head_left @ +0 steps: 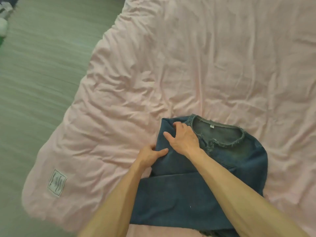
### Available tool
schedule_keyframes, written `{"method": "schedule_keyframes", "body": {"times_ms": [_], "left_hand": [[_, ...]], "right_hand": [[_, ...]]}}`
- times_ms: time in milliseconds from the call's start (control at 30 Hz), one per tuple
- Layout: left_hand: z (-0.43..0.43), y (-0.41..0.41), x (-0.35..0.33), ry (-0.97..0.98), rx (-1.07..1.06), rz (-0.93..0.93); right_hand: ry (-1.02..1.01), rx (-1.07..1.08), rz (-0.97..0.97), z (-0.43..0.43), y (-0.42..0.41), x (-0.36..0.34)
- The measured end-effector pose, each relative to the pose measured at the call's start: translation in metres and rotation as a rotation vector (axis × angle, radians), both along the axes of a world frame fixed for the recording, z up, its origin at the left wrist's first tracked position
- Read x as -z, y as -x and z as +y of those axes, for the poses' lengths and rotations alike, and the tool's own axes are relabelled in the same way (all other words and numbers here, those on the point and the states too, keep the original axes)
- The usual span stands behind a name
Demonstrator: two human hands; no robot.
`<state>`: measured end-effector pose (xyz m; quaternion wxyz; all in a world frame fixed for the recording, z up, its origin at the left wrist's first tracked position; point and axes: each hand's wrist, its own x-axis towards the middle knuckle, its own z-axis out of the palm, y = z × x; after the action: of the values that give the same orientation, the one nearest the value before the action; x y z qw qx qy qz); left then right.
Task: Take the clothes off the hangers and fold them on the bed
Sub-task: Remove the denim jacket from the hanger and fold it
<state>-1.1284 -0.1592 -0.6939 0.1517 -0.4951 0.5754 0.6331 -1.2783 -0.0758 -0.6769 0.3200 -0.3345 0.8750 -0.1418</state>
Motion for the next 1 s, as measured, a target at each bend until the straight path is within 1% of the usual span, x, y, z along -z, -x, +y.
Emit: {"method": "schedule_keyframes", "body": {"times_ms": [67, 133, 200, 267, 300, 333, 400, 433, 467, 500, 533, 567, 600, 633, 667, 700, 733, 767, 833, 933, 1000], "left_hand": [[-0.007, -0.006, 0.006, 0.001, 0.054, 0.007], [-0.016, -0.014, 0.015, 0.035, 0.029, 0.014], [-0.020, -0.021, 0.021, 0.098, -0.019, -0.001], [-0.018, -0.025, 0.028, 0.180, -0.010, -0.035], [-0.016, -0.026, 0.030, 0.200, -0.028, -0.047], [-0.013, -0.027, 0.032, 0.205, -0.062, -0.045], [-0.006, -0.023, 0.029, 0.256, -0.063, -0.066], [0.000, -0.019, 0.027, 0.317, -0.023, -0.090], [0.006, -0.015, 0.024, 0.397, -0.003, -0.118], [0.015, -0.010, 0.019, 0.477, -0.012, -0.132], [0.027, -0.006, 0.016, 0.572, -0.028, -0.136], [0.039, -0.004, 0.015, 0.710, -0.020, -0.137], [0.052, -0.001, 0.014, 0.863, 0.052, -0.136], [0.065, 0.000, 0.012, 0.971, 0.165, -0.113], [0.078, 0.002, 0.012, 1.036, 0.300, -0.064], [0.091, 0.003, 0.010, 1.060, 0.428, 0.006], [0.103, 0.004, 0.011, 1.070, 0.530, 0.075], [0.116, 0.004, 0.010, 1.062, 0.625, 0.125], [0.145, 0.001, 0.010, 1.024, 0.776, 0.169], [0.194, 0.000, 0.008, 0.941, 0.872, 0.162], [0.232, 0.000, 0.005, 0.929, 0.908, 0.181]], "right_hand": [[-0.115, -0.027, -0.078, -0.020, 0.012, 0.011], [-0.122, -0.028, -0.108, -0.033, 0.021, 0.022], [-0.028, 0.064, -0.149, -0.035, 0.022, 0.026], [0.076, 0.155, -0.172, -0.031, 0.018, 0.025], [0.132, 0.161, -0.118, -0.025, 0.015, 0.024], [0.188, 0.133, 0.008, -0.018, 0.011, 0.023], [0.256, 0.006, 0.306, 0.007, 0.005, 0.021], [0.263, -0.083, 0.392, 0.022, 0.003, 0.021], [0.253, -0.201, 0.435, 0.037, 0.002, 0.021], [0.205, -0.334, 0.458, 0.054, 0.002, 0.024], [0.108, -0.468, 0.477, 0.071, 0.004, 0.029], [-0.012, -0.568, 0.514, 0.085, 0.011, 0.033], [-0.142, -0.588, 0.541, 0.096, 0.025, 0.036], [-0.265, -0.527, 0.540, 0.102, 0.042, 0.038], [-0.379, -0.417, 0.519, 0.106, 0.062, 0.037], [-0.467, -0.323, 0.504, 0.109, 0.081, 0.035], [-0.498, -0.289, 0.509, 0.110, 0.096, 0.032], [-0.482, -0.283, 0.513, 0.113, 0.103, 0.030], [-0.365, -0.226, 0.499, 0.120, 0.099, 0.027], [-0.159, 0.165, 0.367, 0.149, 0.089, 0.021], [-0.104, 0.391, 0.281, 0.178, 0.088, 0.017]]}}
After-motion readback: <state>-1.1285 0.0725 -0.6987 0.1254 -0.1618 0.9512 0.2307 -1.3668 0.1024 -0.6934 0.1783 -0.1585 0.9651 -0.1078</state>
